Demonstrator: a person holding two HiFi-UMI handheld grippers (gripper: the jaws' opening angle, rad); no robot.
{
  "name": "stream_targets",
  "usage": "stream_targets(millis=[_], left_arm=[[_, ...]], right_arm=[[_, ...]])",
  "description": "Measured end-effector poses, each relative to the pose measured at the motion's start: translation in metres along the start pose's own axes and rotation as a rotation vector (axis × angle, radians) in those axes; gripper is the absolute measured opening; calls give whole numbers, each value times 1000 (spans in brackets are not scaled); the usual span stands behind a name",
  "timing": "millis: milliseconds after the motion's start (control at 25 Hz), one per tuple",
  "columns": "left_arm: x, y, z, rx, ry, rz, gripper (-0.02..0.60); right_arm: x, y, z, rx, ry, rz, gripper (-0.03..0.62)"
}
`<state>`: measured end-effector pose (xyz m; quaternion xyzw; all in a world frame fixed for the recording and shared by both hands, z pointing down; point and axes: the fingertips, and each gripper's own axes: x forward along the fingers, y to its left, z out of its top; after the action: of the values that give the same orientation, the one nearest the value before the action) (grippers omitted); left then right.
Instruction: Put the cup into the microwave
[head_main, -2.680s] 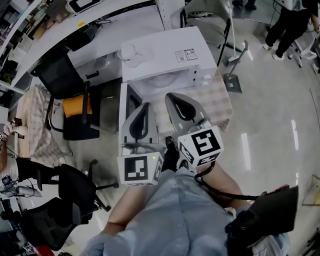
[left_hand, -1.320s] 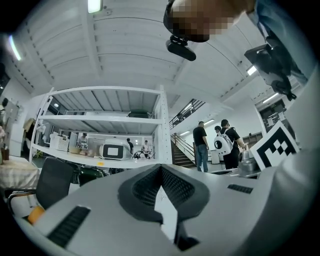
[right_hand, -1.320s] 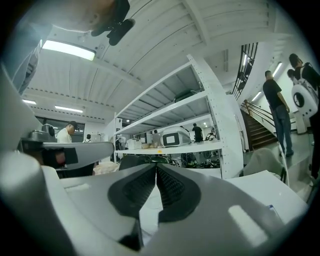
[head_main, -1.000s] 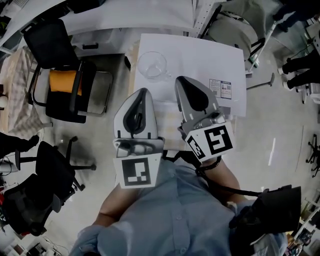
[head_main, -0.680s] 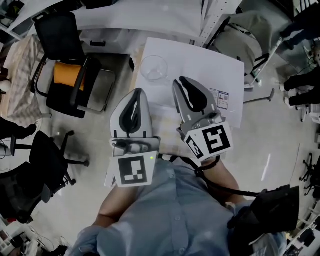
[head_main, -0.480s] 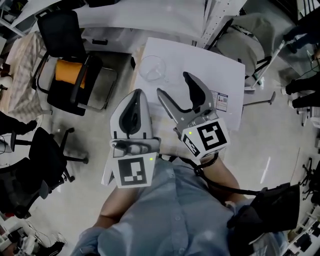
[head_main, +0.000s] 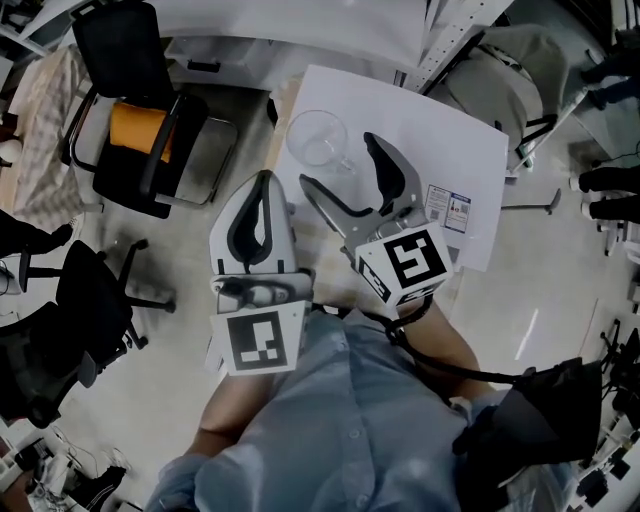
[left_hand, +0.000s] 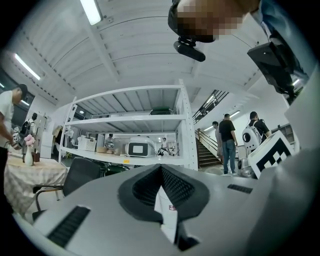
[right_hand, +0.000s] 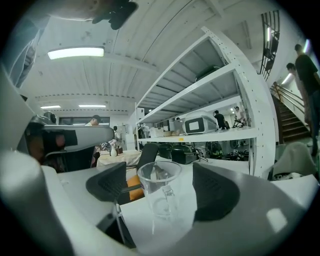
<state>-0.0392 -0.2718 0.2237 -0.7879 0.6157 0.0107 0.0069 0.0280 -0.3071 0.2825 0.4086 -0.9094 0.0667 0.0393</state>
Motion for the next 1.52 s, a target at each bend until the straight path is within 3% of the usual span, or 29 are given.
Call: stream_targets(millis=[600,840,1080,1520], left_arm=[[11,-2,-15,-16,37,-3,0],[5,-6,-17,-16,40,5,0],[2,-6,-17,-15,39,20,0],[-1,-4,-20,-11,51,46,0]], right_arm=[[-7,-11,-33,-26,89,25,380],[-10,-13,-33,-36,74,10,234],[-10,-13,-38,-39,80,23,156],[-6,-16,-47,-50,103,7,103]])
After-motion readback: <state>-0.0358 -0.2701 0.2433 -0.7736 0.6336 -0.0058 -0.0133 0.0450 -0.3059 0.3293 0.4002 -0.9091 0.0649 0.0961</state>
